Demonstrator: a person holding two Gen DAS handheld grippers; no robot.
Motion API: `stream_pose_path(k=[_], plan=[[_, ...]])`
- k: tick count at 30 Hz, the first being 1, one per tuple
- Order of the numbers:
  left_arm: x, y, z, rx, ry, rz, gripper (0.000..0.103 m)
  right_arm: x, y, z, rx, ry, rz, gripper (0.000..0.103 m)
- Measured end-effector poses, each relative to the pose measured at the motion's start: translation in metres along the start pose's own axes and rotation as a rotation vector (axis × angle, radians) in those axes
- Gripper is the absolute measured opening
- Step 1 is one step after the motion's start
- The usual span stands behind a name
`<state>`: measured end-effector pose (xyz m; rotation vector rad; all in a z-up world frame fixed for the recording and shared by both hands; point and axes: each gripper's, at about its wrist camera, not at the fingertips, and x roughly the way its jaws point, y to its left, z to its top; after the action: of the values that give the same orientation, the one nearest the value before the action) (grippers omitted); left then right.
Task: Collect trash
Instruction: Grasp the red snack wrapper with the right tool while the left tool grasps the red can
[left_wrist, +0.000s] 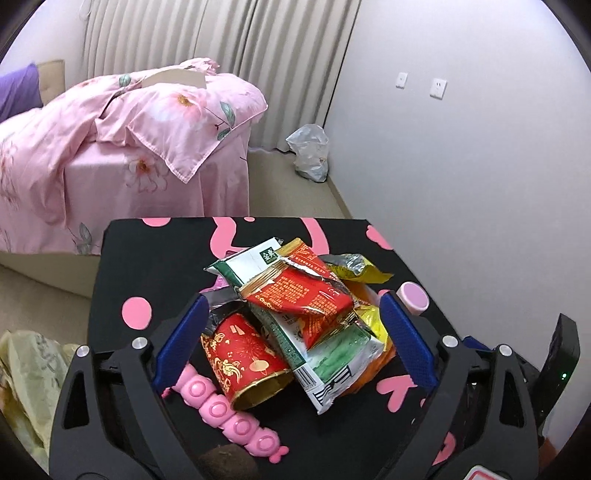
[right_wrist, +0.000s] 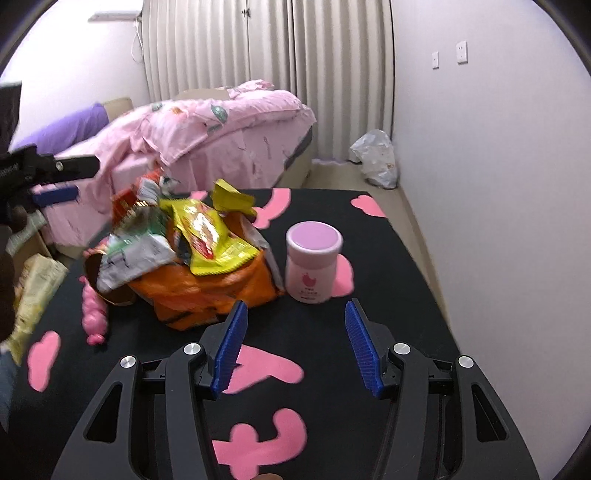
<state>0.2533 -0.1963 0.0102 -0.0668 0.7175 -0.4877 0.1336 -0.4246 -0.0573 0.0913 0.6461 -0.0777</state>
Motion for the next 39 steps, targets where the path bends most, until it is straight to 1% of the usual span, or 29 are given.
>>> stream_pose_path(k=[3, 4, 7, 9, 11, 13, 15, 16, 17, 20, 22, 25, 28, 32, 34, 36, 38, 39], plan=[[-0.007, 0.011, -0.011, 0.020, -0.012, 0.061, 0.088, -0.005, 0.008, 0.017, -0.018, -0.040, 0.094, 0.052], [-0.010, 0.020, -0.016, 0.010, -0.011, 0.081, 0.087, -0.006, 0.015, 0.026, -0.039, -0.051, 0.129, 0.052], [-0.018, 0.047, -0.030, -0.064, 0.006, 0.091, 0.086, -0.004, 0.040, 0.049, -0.113, -0.079, 0.208, 0.052], [-0.022, 0.063, -0.037, -0.108, 0.015, 0.103, 0.085, 0.004, 0.070, 0.066, -0.202, -0.098, 0.250, 0.052], [-0.024, 0.073, -0.043, -0.138, 0.024, 0.103, 0.084, 0.017, 0.092, 0.077, -0.246, -0.082, 0.282, 0.052], [-0.029, 0.082, -0.049, -0.161, 0.029, 0.098, 0.084, 0.032, 0.109, 0.083, -0.260, -0.050, 0.318, 0.052], [-0.032, 0.086, -0.054, -0.160, 0.028, 0.102, 0.084, 0.051, 0.124, 0.086, -0.289, -0.007, 0.309, 0.051], [-0.033, 0.088, -0.056, -0.155, 0.027, 0.100, 0.084, 0.056, 0.127, 0.085, -0.297, 0.005, 0.305, 0.044], [-0.034, 0.090, -0.059, -0.149, 0.028, 0.095, 0.084, 0.063, 0.130, 0.085, -0.303, 0.023, 0.305, 0.043], [-0.033, 0.091, -0.065, -0.133, 0.039, 0.071, 0.084, 0.064, 0.128, 0.082, -0.285, 0.027, 0.330, 0.037], [-0.029, 0.091, -0.067, -0.130, 0.051, 0.029, 0.084, 0.054, 0.124, 0.081, -0.287, 0.010, 0.325, 0.036], [-0.024, 0.085, -0.069, -0.127, 0.056, -0.010, 0.084, 0.029, 0.113, 0.076, -0.286, -0.045, 0.275, 0.036], [-0.016, 0.080, -0.067, -0.127, 0.065, -0.020, 0.084, 0.003, 0.090, 0.071, -0.232, -0.081, 0.238, 0.036], [-0.004, 0.070, -0.057, -0.136, 0.085, -0.053, 0.084, -0.015, 0.060, 0.053, -0.179, -0.076, 0.149, 0.036], [0.002, 0.062, -0.050, -0.128, 0.082, -0.042, 0.084, -0.016, 0.050, 0.042, -0.163, -0.064, 0.109, 0.036], [0.008, 0.056, -0.046, -0.102, 0.080, -0.009, 0.083, -0.016, 0.039, 0.028, -0.131, -0.046, 0.091, 0.036], [0.020, 0.052, -0.043, -0.089, 0.094, 0.027, 0.073, -0.016, 0.031, 0.016, -0.093, -0.030, 0.079, 0.036], [0.028, 0.051, -0.042, -0.099, 0.115, 0.024, 0.072, -0.016, 0.028, 0.011, -0.080, -0.027, 0.072, 0.036]])
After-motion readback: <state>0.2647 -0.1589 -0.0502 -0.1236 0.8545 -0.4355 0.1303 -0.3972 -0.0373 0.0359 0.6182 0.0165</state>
